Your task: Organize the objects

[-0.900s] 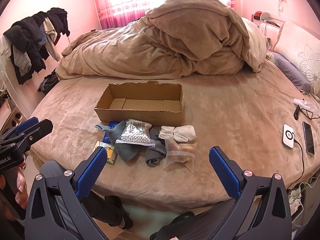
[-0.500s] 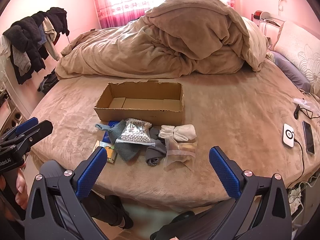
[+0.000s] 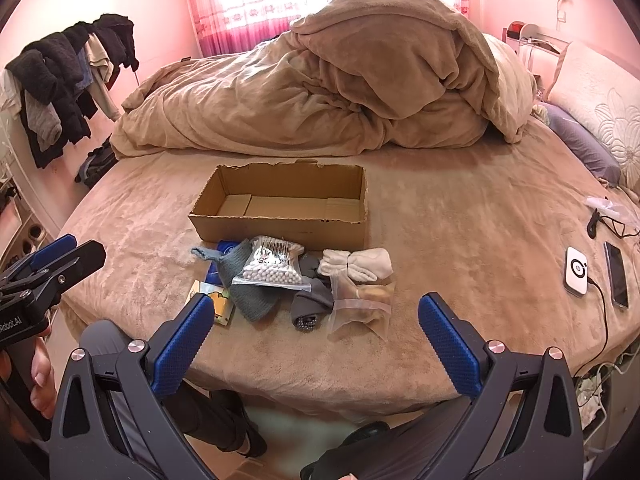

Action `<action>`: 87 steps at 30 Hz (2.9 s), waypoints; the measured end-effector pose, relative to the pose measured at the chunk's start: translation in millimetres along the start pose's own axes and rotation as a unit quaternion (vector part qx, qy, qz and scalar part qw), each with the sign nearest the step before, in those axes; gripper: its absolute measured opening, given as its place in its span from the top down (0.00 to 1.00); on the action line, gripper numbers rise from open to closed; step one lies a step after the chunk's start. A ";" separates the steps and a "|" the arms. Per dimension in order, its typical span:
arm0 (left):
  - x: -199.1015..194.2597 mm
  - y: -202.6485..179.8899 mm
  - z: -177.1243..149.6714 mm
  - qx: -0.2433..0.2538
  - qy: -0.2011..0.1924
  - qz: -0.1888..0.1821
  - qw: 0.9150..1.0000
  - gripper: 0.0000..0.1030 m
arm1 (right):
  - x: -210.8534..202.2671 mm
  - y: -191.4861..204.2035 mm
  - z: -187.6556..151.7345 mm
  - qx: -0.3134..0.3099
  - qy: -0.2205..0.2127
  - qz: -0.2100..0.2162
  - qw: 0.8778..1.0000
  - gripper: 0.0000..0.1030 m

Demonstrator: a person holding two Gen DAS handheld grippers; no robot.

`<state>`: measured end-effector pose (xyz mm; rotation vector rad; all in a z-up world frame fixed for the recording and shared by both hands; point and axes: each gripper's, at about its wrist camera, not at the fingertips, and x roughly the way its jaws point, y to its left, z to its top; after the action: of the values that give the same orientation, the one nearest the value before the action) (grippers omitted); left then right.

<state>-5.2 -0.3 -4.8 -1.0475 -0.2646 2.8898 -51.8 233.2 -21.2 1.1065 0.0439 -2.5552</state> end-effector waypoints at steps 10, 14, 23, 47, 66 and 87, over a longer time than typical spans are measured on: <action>-1.1 -1.5 0.2 0.000 -0.003 0.004 1.000 0.01 | 0.4 0.2 -0.5 0.000 0.001 0.000 1.000 0.00; 0.7 -1.4 0.0 -0.002 -0.003 0.009 1.000 0.01 | 0.5 0.0 -0.5 0.000 0.001 0.001 1.000 0.00; 1.3 -2.5 -0.7 0.001 -0.005 0.010 1.000 0.01 | 2.4 1.2 -0.8 0.000 0.003 0.000 1.000 0.00; 78.7 2.7 -14.3 -0.005 0.059 0.006 0.998 0.01 | 54.3 -20.6 3.0 0.012 0.045 -0.001 0.999 0.00; 187.9 20.5 -80.6 0.017 0.169 0.023 0.985 0.20 | 158.6 -61.7 -29.0 0.033 0.128 -0.015 0.991 0.17; 118.3 6.1 -61.6 0.035 0.121 0.022 0.992 0.37 | 112.8 -55.7 -20.9 0.038 0.071 0.023 0.996 0.37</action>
<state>-56.6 15.6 -127.0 -1.3901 -0.1272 2.7477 -126.8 254.0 -122.1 1.3015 -0.0418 -2.4518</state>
